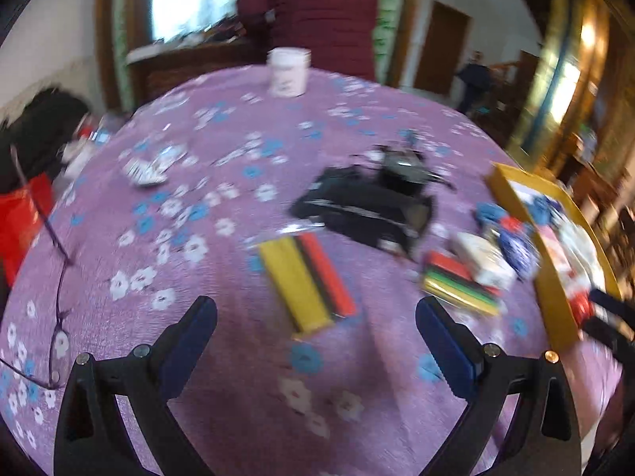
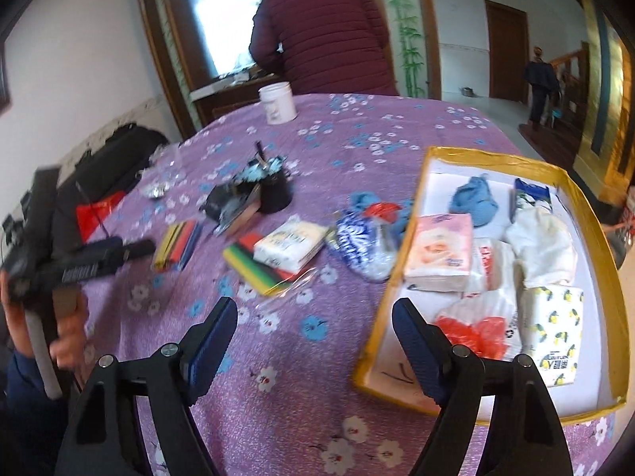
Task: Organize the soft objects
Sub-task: 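Grasp the striped sponge pack with the left gripper while the right grasps the Face tissue pack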
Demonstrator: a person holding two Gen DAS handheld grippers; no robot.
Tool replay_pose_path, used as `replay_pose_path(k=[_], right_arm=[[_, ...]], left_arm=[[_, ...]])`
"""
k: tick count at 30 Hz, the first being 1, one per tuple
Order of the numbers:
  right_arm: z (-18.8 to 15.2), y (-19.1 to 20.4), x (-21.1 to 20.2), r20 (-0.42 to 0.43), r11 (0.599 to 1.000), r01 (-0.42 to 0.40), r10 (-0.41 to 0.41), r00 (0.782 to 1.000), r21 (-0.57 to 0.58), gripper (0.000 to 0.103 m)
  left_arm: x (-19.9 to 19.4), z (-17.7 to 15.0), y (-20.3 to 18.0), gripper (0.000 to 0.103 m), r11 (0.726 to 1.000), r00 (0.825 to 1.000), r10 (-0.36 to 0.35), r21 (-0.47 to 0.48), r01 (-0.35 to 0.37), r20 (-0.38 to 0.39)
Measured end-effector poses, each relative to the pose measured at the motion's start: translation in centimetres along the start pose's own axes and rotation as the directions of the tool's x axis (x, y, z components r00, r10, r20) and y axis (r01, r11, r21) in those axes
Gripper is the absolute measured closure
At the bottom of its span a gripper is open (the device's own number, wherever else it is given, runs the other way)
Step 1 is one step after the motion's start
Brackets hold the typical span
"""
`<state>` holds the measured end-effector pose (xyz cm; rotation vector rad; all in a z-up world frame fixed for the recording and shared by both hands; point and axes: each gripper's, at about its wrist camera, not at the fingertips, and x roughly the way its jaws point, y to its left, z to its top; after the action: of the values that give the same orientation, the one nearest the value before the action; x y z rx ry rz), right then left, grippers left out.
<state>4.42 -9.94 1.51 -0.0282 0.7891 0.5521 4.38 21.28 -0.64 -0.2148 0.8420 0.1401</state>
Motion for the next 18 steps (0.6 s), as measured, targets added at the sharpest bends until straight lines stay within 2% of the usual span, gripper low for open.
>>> replay_pose_path(k=[4, 7, 11, 12, 14, 17, 18], right_arm=[[-0.4, 0.1, 0.5, -0.018, 1.0, -0.008, 0.008, 1.0, 0.002, 0.019], [-0.5, -0.1, 0.8, -0.027, 1.0, -0.01, 0.01, 1.0, 0.009, 0.019], [-0.3, 0.2, 1.0, -0.033, 1.0, -0.01, 0.01, 0.999, -0.012, 0.019], [-0.2, 0.4, 1.1, -0.037, 1.0, -0.015, 0.014, 0.999, -0.019, 0.019], [0.2, 1.0, 1.5, -0.048, 0.999, -0.028, 0.026, 0.999, -0.036, 0.019], [1.3, 1.6, 2.8, -0.075, 0.998, -0.047, 0.044, 0.996, -0.031, 0.019], [1.8, 1.6, 3.3, -0.084, 0.998, -0.053, 0.052, 0.995, -0.014, 0.019]], left_arm=[[2.4, 0.9, 0.8, 0.003, 0.999, 0.996, 0.007, -0.053, -0.012, -0.093], [3.6, 1.6, 0.2, 0.005, 0.998, 0.993, 0.03, -0.046, -0.035, -0.111], [5.9, 2.0, -0.5, 0.031, 0.997, 0.984, 0.06, -0.033, -0.067, -0.168], [6.4, 2.0, -0.5, 0.034, 0.997, 0.981, 0.055, -0.035, -0.062, -0.184], [6.6, 1.8, -0.8, 0.037, 0.995, 0.982, 0.099, -0.003, -0.101, -0.159], [6.4, 1.6, -0.9, 0.056, 0.989, 0.981, 0.15, 0.021, -0.149, -0.124], [6.4, 1.5, -0.7, 0.056, 0.989, 0.982, 0.146, 0.018, -0.145, -0.12]])
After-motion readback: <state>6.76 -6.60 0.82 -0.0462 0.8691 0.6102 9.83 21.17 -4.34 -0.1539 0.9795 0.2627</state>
